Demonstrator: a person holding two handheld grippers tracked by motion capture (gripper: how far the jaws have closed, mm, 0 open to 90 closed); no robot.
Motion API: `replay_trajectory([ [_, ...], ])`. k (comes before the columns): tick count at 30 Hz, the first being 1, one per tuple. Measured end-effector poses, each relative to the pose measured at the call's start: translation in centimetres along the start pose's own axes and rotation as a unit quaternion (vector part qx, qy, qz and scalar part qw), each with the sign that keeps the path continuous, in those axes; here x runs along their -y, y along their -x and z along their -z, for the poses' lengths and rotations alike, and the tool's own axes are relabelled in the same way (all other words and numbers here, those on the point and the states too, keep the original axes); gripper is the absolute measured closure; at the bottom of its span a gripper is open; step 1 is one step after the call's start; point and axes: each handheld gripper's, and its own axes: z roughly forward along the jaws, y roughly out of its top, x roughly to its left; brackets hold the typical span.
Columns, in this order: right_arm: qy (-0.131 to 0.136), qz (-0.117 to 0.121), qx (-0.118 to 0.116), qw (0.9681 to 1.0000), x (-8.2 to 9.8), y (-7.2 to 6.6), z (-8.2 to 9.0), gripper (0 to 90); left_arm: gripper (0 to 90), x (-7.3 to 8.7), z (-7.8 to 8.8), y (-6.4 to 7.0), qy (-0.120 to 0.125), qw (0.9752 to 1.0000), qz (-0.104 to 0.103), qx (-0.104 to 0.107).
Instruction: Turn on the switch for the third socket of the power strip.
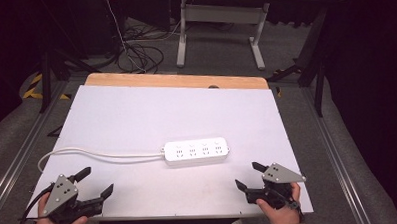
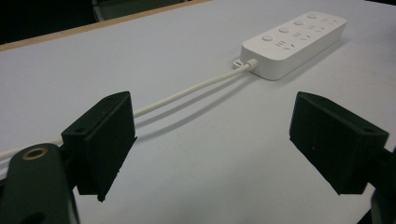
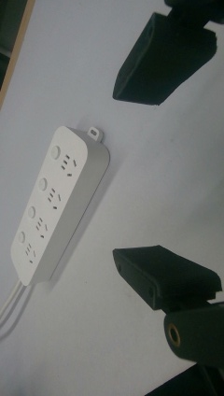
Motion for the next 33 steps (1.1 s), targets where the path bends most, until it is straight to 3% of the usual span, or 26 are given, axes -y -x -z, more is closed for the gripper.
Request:
replay_trajectory([
  [7,0.000,0.002,-0.002,1.0000,0.0,0.0,0.0,20.4,15.3,-0.1,-0.1,0.0,0.002,1.0000,-0.003,0.001],
  [12,0.001,0.005,-0.003,1.0000,-0.1,-0.1,0.0,21.7,15.1,-0.1,0.0,-0.2,0.001,1.0000,0.006,0.000],
  [14,-0.008,0.007,-0.002,0.9999,-0.2,-0.2,-0.1,25.0,14.9,-0.1,0.0,-0.3,-0.004,0.9999,0.014,-0.001],
  [15,-0.017,0.008,0.009,0.9998,-0.2,-0.2,-0.2,25.2,14.6,-0.1,-0.1,-0.3,-0.010,0.9998,0.014,-0.004],
  [20,-0.018,0.012,0.008,0.9997,-0.3,-0.3,-0.3,25.2,14.1,-0.1,-0.1,-0.3,-0.011,0.9998,0.014,0.001],
  [22,-0.014,0.013,0.002,0.9998,-0.3,-0.4,-0.2,25.2,13.9,-0.2,0.0,-0.2,-0.008,1.0000,0.001,-0.001],
  [25,-0.015,0.014,0.001,0.9998,-0.4,-0.4,-0.2,25.2,13.9,-0.2,0.0,-0.1,-0.008,1.0000,-0.003,-0.004],
  [33,-0.019,0.004,-0.002,0.9998,-1.0,-0.3,-0.2,25.2,13.9,-0.2,0.0,-0.2,-0.011,0.9999,0.005,-0.002],
])
